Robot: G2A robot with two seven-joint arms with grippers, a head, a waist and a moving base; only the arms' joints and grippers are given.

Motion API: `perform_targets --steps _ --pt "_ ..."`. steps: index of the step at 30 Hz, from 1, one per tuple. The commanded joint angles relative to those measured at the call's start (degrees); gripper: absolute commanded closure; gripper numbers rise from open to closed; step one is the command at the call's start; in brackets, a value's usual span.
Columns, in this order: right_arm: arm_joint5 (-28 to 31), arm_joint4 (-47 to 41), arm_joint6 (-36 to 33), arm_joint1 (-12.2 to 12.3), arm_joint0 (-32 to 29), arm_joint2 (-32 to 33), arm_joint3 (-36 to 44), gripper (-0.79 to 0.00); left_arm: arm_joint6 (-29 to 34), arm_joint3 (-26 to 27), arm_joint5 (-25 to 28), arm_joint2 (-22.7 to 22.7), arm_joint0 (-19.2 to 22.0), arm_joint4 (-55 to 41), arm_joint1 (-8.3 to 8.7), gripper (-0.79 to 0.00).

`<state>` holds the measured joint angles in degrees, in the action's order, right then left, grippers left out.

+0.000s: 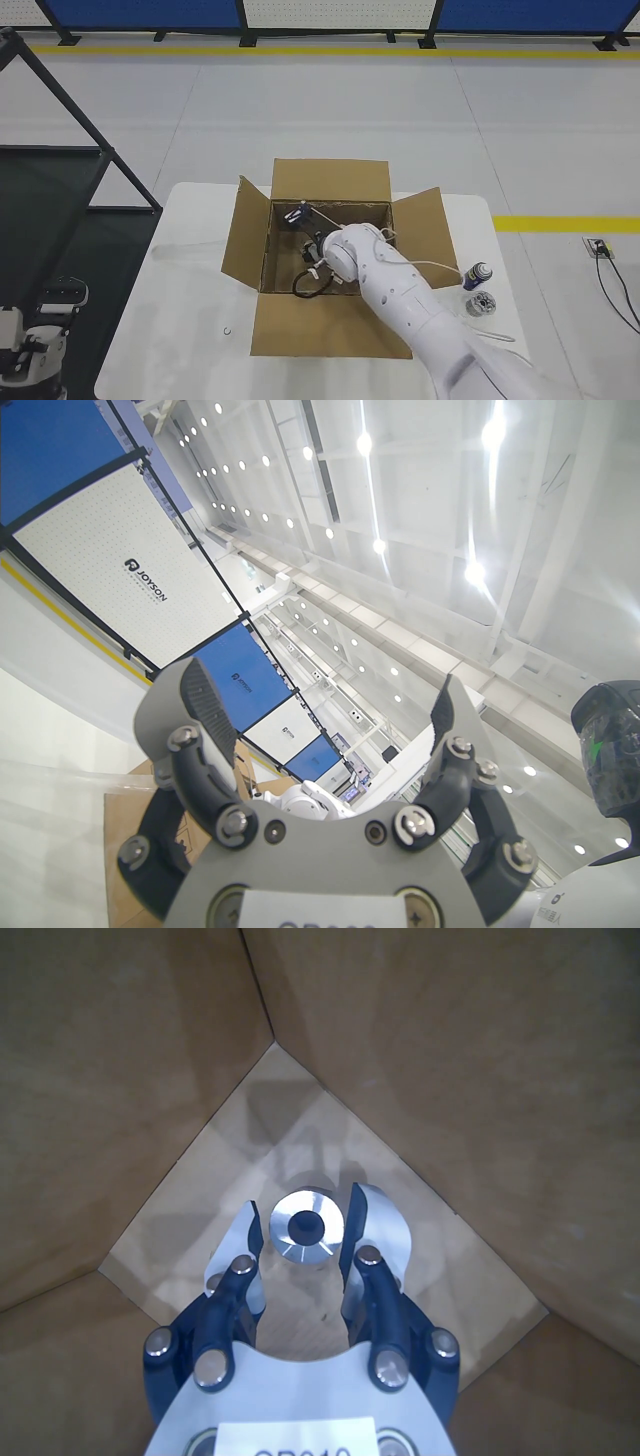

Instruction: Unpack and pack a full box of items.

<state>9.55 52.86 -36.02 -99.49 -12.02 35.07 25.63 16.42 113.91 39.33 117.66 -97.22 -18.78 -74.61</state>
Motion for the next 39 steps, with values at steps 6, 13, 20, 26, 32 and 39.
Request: perform_targets --steps 6,13,20,26,32,39 --pt "-0.13 0.11 1.15 -1.47 0.45 -0.19 -3.33 -0.369 0.00 0.00 0.00 0.00 0.00 0.00 0.00 -0.785" --pt "0.72 -0.17 1.92 -2.53 1.13 0.08 -6.03 -0.102 0.00 0.00 0.00 0.00 0.00 0.00 0.00 -0.785" --pt "2.86 -0.50 3.66 -2.59 2.41 1.12 -7.77 0.000 0.00 0.00 0.00 0.00 0.00 0.00 0.00 -0.785" --pt "6.39 -0.52 5.05 -1.36 2.91 2.54 -7.70 0.000 0.00 0.00 0.00 0.00 0.00 0.00 0.00 -0.785" --pt "8.85 0.50 8.80 1.16 1.24 4.54 -3.91 0.000 0.00 0.00 0.00 0.00 0.00 0.00 0.00 -0.785" --pt "5.62 4.82 10.21 6.25 -5.60 8.96 10.60 0.000 0.00 0.00 0.00 0.00 0.00 0.00 0.00 -0.785"
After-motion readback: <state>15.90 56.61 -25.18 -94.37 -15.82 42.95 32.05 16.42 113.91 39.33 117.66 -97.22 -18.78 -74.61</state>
